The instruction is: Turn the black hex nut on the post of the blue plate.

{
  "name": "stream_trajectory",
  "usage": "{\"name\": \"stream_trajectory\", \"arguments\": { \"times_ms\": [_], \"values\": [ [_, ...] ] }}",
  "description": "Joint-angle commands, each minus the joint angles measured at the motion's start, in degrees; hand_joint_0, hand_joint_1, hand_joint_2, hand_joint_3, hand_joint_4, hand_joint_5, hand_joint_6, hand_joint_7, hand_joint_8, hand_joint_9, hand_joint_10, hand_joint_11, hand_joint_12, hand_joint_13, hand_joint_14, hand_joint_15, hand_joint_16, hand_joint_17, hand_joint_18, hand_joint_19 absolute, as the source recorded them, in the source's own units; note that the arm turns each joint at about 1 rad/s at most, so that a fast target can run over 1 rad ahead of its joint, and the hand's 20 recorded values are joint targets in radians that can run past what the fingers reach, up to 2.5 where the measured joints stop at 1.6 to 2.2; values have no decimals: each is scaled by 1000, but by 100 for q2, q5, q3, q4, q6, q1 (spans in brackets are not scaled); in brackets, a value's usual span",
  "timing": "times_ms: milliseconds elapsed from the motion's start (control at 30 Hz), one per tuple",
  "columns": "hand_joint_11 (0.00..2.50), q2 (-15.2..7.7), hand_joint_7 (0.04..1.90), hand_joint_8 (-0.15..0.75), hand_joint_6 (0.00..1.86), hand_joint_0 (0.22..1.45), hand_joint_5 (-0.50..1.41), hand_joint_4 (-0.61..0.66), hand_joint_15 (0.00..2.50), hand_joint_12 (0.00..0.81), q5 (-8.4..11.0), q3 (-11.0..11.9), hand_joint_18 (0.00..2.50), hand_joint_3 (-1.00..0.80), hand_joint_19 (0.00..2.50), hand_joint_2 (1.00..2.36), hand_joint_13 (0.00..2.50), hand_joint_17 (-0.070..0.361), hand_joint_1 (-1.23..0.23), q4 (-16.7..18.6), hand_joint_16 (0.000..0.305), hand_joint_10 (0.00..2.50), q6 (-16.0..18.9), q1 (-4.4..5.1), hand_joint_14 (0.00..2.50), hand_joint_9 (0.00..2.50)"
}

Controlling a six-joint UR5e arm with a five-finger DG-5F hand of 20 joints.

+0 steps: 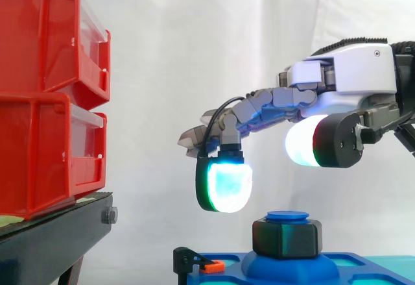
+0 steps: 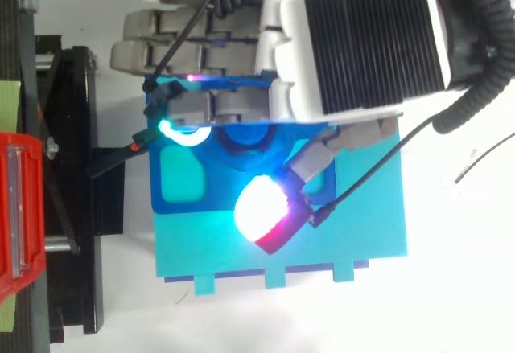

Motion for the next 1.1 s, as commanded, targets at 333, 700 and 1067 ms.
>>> {"name": "stream_trajectory", "arguments": {
  "times_ms": [333,700,1067],
  "values": [
    [0,-9,980,220,503,460,-182,203,46,357,381,-8,11,-500,16,1000,265,120,-198,-46,53,0,1,282,1,185],
    [0,0,845,198,503,464,-170,141,29,348,363,-193,0,-500,7,1000,235,119,-190,121,53,0,-25,265,1,170],
    [0,0,1242,203,501,464,-167,90,34,349,301,-245,0,-500,0,1000,235,118,-196,68,52,0,-95,194,1,150]
  ]
}}
